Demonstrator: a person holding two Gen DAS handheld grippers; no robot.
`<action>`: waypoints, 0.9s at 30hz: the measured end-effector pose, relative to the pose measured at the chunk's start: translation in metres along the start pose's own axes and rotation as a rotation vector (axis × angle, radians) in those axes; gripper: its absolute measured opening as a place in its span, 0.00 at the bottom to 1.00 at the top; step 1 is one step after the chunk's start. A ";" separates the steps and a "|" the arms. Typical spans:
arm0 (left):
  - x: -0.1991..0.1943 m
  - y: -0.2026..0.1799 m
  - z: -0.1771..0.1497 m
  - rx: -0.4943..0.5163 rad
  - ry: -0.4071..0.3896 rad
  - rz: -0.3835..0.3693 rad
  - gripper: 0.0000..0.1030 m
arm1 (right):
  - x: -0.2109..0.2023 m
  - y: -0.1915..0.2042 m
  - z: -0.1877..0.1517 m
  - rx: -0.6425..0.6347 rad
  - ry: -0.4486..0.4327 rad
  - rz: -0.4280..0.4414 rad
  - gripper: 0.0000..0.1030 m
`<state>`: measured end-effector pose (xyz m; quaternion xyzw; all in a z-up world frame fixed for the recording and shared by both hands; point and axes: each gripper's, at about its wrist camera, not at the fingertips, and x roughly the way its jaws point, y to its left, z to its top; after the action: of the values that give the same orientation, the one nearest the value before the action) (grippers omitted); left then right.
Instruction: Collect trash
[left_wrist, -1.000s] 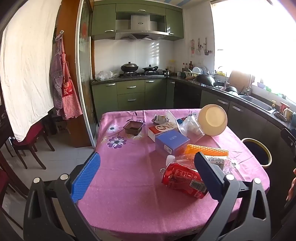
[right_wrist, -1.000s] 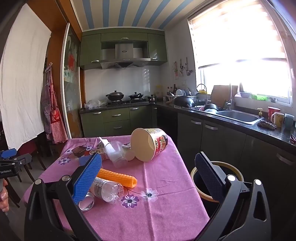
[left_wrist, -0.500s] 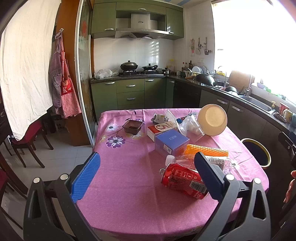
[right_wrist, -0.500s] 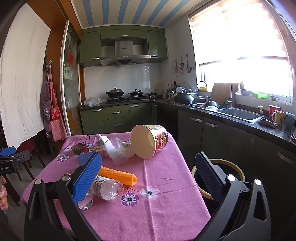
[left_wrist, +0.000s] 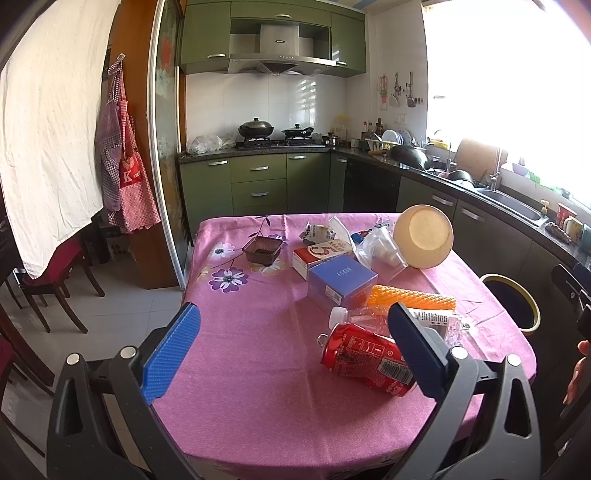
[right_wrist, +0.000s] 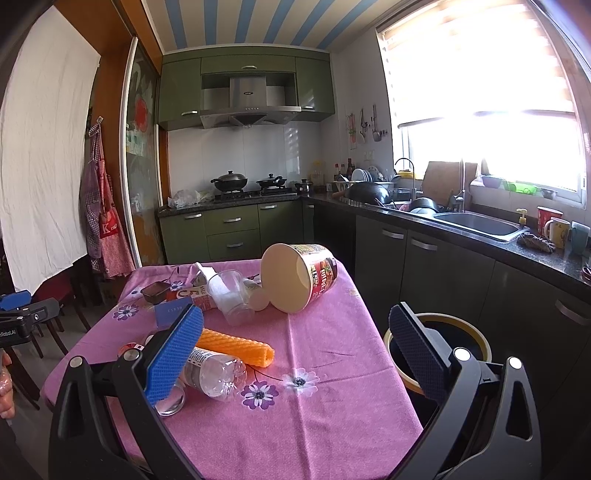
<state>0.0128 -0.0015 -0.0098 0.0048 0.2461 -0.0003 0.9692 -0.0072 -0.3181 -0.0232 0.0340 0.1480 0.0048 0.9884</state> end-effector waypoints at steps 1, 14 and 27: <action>0.000 0.000 -0.001 0.001 0.000 -0.001 0.94 | 0.000 0.000 0.001 0.001 0.002 0.000 0.96; 0.007 -0.003 -0.003 -0.003 0.011 -0.009 0.94 | 0.005 0.001 0.003 0.001 0.020 -0.003 0.96; 0.007 -0.004 -0.003 0.000 0.015 -0.014 0.94 | 0.006 0.002 0.001 0.001 0.023 -0.002 0.96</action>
<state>0.0178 -0.0056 -0.0163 0.0033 0.2532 -0.0070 0.9674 -0.0006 -0.3160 -0.0238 0.0340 0.1594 0.0041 0.9866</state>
